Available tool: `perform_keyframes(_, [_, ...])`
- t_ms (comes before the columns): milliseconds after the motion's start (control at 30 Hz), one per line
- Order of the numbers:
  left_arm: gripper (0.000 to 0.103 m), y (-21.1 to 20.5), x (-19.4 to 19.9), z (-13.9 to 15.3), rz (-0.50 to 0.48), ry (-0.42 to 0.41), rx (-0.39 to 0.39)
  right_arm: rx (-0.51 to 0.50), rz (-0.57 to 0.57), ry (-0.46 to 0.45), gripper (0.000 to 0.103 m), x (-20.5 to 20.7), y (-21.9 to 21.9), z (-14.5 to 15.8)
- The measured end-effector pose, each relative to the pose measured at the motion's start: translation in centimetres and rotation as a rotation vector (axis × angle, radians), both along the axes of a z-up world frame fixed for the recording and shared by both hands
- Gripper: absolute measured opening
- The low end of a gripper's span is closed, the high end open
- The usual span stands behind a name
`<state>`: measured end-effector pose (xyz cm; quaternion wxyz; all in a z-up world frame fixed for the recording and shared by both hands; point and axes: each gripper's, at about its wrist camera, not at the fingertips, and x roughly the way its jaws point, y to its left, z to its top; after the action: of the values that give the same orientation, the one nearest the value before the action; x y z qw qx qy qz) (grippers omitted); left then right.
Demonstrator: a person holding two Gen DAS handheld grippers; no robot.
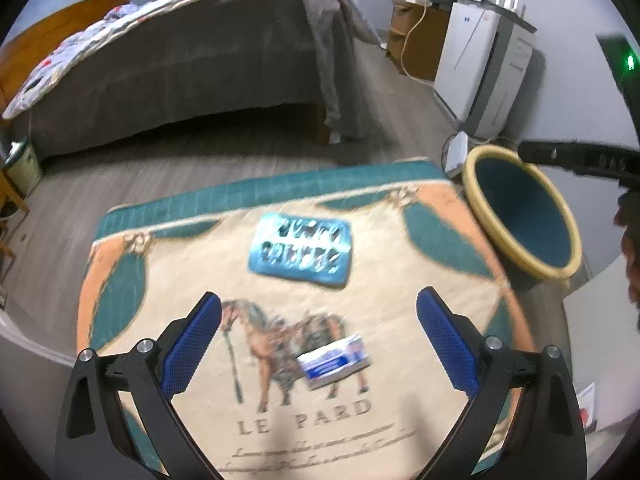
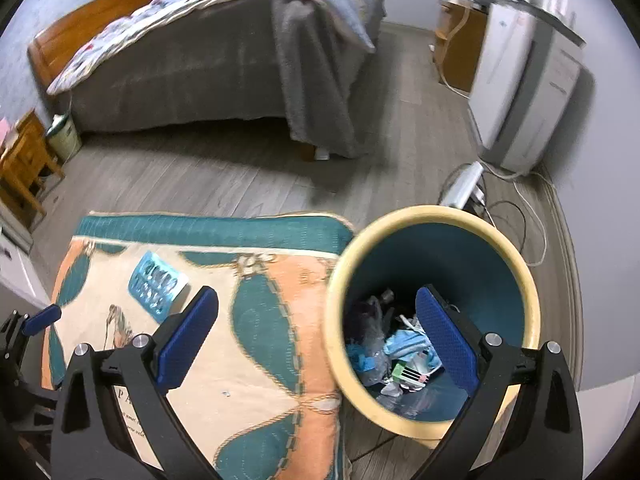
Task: Collect trash
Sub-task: 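Grasp the small white packet on the cushion with the left tool, then grasp the blue blister pack with right tool while left tool holds the packet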
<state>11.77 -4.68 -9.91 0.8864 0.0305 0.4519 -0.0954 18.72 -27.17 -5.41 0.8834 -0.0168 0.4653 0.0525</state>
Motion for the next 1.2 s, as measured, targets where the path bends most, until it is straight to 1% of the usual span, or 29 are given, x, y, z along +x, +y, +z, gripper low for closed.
perform_keyframes(233, [0.096, -0.3, -0.3, -3.8, -0.089, 0.068, 0.04, -0.031, 0.044, 0.012, 0.097, 0.0, 2.1, -0.5])
perform_keyframes(333, [0.095, -0.7, -0.2, -5.0, -0.12, 0.092, 0.033, -0.04, 0.049, 0.02, 0.097, 0.0, 2.4, -0.9])
perform_keyframes(400, [0.093, -1.3, -0.2, -5.6, -0.158, 0.1, 0.037, -0.051, 0.055, 0.029, 0.097, 0.2, 2.6, -1.3])
perform_keyframes(467, [0.085, -1.8, -0.1, -6.3, -0.187, 0.113, 0.057, -0.063, 0.062, 0.035, 0.097, 0.2, 2.9, -1.6])
perform_keyframes(533, [0.083, -2.2, -0.1, -6.9, -0.208, 0.129, 0.076, -0.071, 0.071, 0.038, 0.097, 0.2, 3.2, -1.8])
perform_keyframes(600, [0.076, -2.3, 0.0, -7.4, -0.222, 0.149, 0.072, -0.079, 0.077, 0.039, 0.097, 0.2, 3.5, -1.9])
perform_keyframes(667, [0.066, -2.4, 0.0, -8.0, -0.238, 0.174, 0.07, -0.085, 0.086, 0.042, 0.097, 0.2, 3.8, -2.1])
perform_keyframes(700, [0.064, -2.4, 0.0, -8.3, -0.247, 0.184, 0.077, -0.089, 0.089, 0.044, 0.097, 0.3, 3.9, -2.1])
perform_keyframes(767, [0.05, -2.5, -0.3, -8.8, -0.27, 0.207, 0.096, -0.097, 0.095, 0.046, 0.097, 0.3, 4.3, -2.3])
perform_keyframes(800, [0.045, -2.6, -0.5, -8.9, -0.276, 0.199, 0.109, -0.102, 0.098, 0.047, 0.097, 0.3, 4.4, -2.3])
perform_keyframes(833, [0.026, -2.6, -0.6, -8.7, -0.286, 0.199, 0.113, -0.106, 0.102, 0.05, 0.097, 0.4, 4.6, -2.4])
perform_keyframes(867, [0.015, -2.6, -0.7, -8.5, -0.283, 0.204, 0.123, -0.111, 0.108, 0.049, 0.097, 0.4, 4.9, -2.3])
perform_keyframes(933, [0.013, -2.4, -1.0, -7.4, -0.267, 0.191, 0.115, -0.111, 0.112, 0.036, 0.097, 0.5, 5.4, -2.0])
perform_keyframes(1000, [0.013, -1.8, -1.3, -6.0, -0.25, 0.177, 0.091, -0.08, 0.109, 0.032, 0.097, 0.5, 5.8, -1.6])
perform_keyframes(1033, [0.013, -1.6, -1.6, -5.1, -0.244, 0.169, 0.095, -0.067, 0.112, 0.032, 0.097, 0.5, 5.9, -1.6])
perform_keyframes(1100, [0.013, -1.2, -2.0, -3.3, -0.241, 0.147, 0.11, -0.05, 0.129, 0.031, 0.097, 0.3, 6.7, -1.5])
perform_keyframes(1200, [0.013, 0.1, -2.3, 0.7, -0.22, 0.102, 0.103, -0.066, 0.175, 0.033, 0.097, -0.1, 8.3, -1.9])
